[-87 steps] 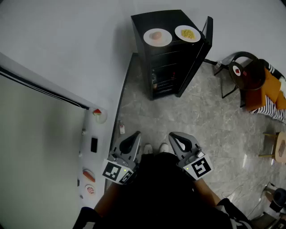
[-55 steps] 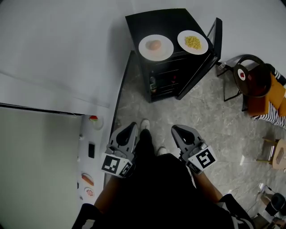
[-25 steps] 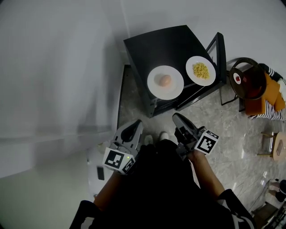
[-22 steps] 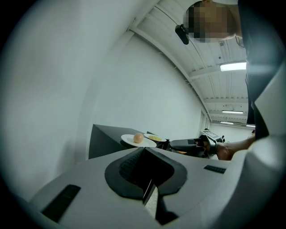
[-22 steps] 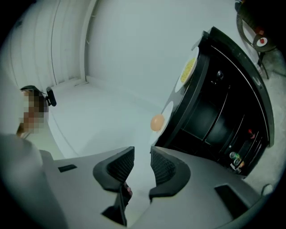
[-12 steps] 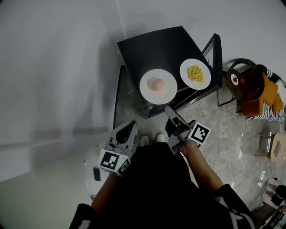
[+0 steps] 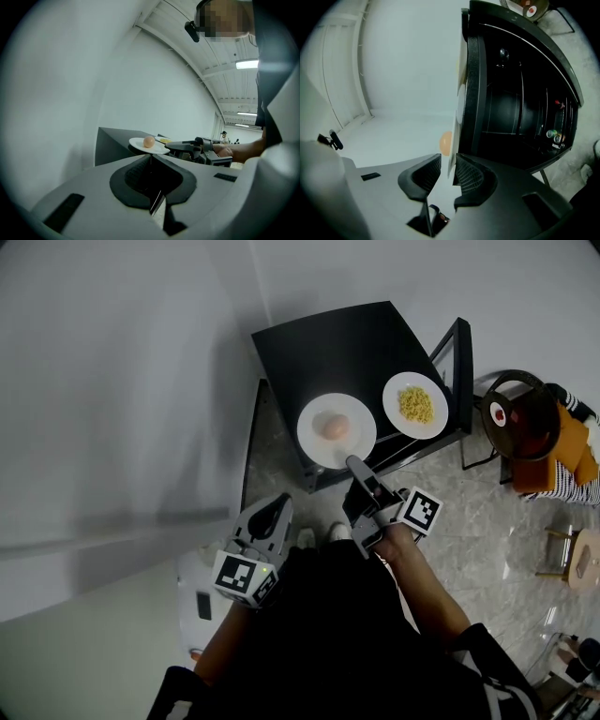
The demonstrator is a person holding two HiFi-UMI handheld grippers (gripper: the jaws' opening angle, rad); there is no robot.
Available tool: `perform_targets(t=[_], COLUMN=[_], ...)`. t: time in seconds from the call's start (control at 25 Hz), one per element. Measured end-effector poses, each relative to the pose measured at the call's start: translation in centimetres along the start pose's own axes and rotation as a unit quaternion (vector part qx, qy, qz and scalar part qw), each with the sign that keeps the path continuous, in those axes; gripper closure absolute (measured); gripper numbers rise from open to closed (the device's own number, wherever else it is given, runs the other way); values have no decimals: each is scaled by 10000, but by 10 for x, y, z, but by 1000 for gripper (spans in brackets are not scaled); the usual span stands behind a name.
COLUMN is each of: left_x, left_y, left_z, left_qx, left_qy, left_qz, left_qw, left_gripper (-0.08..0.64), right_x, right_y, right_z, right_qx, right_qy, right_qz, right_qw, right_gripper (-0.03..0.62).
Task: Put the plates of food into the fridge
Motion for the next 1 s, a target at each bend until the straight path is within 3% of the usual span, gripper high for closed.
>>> perform_targets(t=[0.4,1.0], left_x=[4,2], left_y=[0,-4], left_z=[-2,3], left_qx=[12,-17], left_qy=[1,51], left_qz=[-222,-168], left_qw=[9998,9998], left_gripper=[536,537], right_x=[-3,39], right_y=[-1,4], right_z=[-1,7], right_qx=[-472,-463], right_qy=[138,335], right_qz=[48,-87], right_qw=[9988,9983], right_gripper=[543,545])
Point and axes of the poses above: the fingertips, and each gripper's own axes: x backward along the fingers, y to its left, z out of its underside, the point moved 3 cm from there along x, backward along the fingers, and after that the axes turned 1 degree about -x, right-handed, at the moved point
